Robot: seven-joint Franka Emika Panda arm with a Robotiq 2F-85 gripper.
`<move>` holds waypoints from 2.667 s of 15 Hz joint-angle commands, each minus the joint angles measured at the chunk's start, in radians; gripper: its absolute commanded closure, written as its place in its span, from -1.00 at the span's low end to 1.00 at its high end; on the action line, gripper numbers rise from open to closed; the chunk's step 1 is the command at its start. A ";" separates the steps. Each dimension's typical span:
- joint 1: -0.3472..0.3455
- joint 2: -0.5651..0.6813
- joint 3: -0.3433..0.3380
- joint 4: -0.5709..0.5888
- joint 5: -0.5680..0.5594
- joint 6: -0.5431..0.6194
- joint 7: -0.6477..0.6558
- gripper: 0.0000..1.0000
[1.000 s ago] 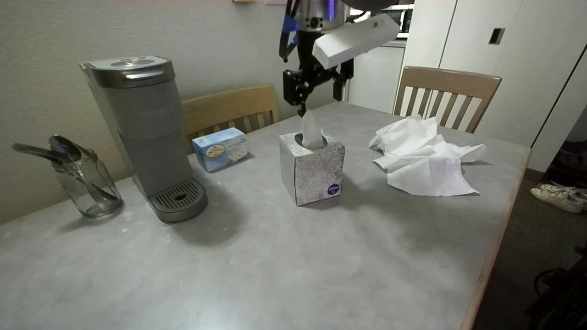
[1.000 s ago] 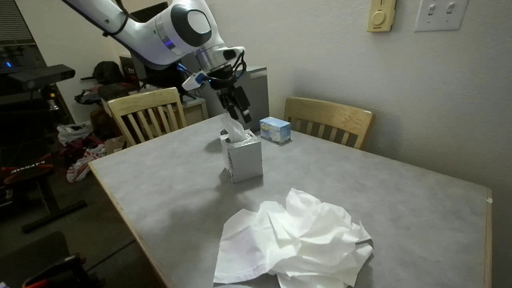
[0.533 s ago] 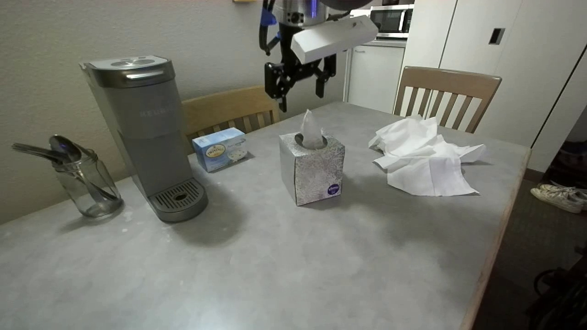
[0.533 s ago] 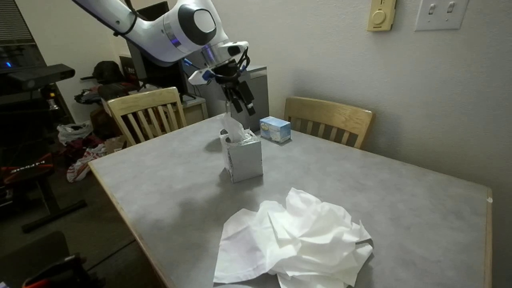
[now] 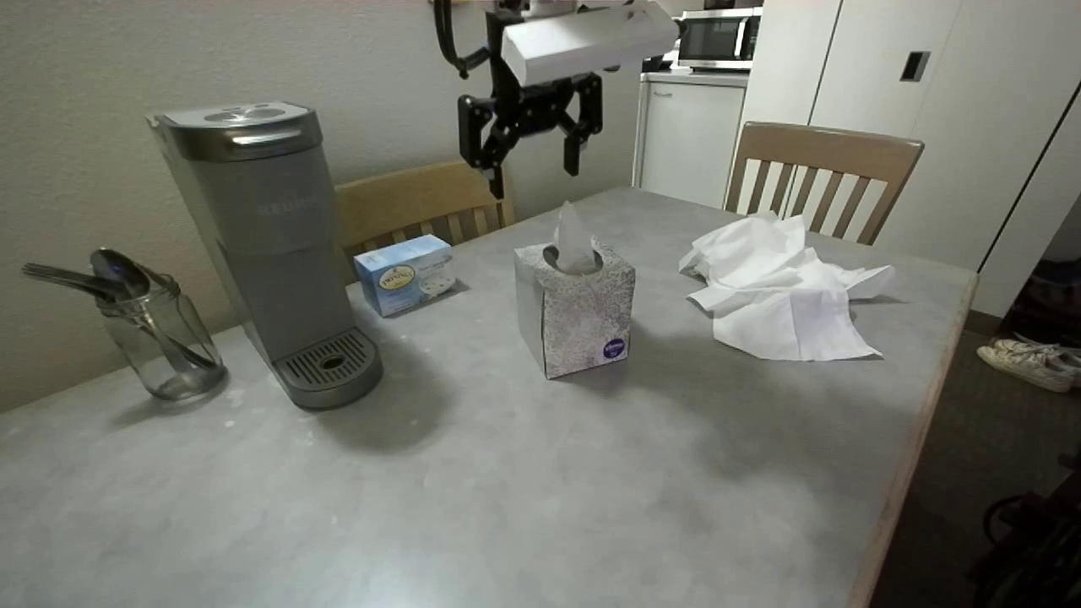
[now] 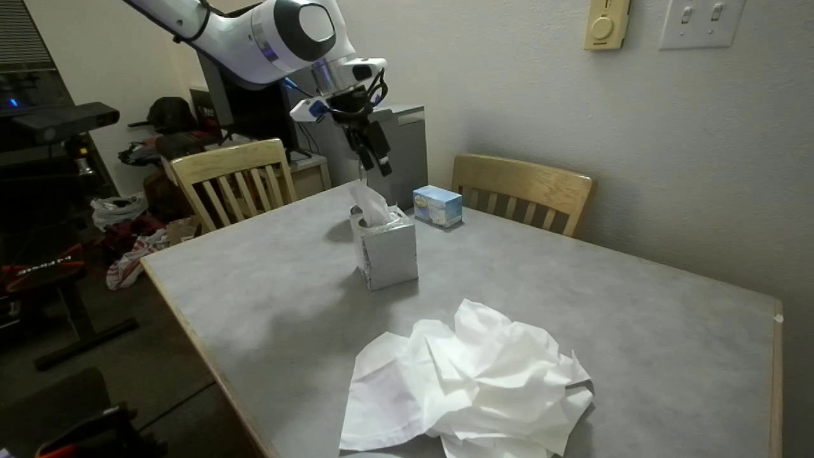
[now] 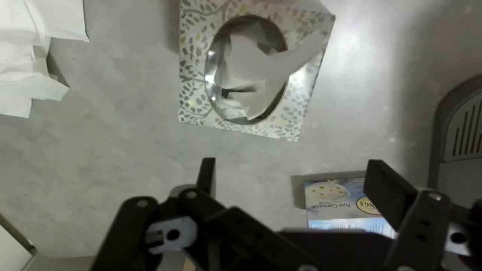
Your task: Put one tissue on the table
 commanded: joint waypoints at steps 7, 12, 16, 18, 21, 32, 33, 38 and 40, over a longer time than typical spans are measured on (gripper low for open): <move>-0.004 0.027 0.008 0.075 0.085 -0.303 0.005 -1.00; -0.018 0.039 0.023 0.084 0.164 -0.281 -0.022 -1.00; -0.014 0.060 0.018 0.099 0.187 -0.294 -0.023 -1.00; -0.011 0.071 0.014 0.102 0.183 -0.296 -0.020 -1.00; -0.010 0.081 0.011 0.106 0.180 -0.292 -0.018 -0.32; -0.001 0.063 -0.002 0.118 0.151 -0.290 -0.007 0.81; 0.002 0.058 -0.007 0.118 0.140 -0.290 -0.004 0.85; 0.007 0.019 -0.032 0.115 0.082 -0.293 0.014 0.99; 0.012 -0.005 -0.043 0.111 0.036 -0.287 0.022 0.99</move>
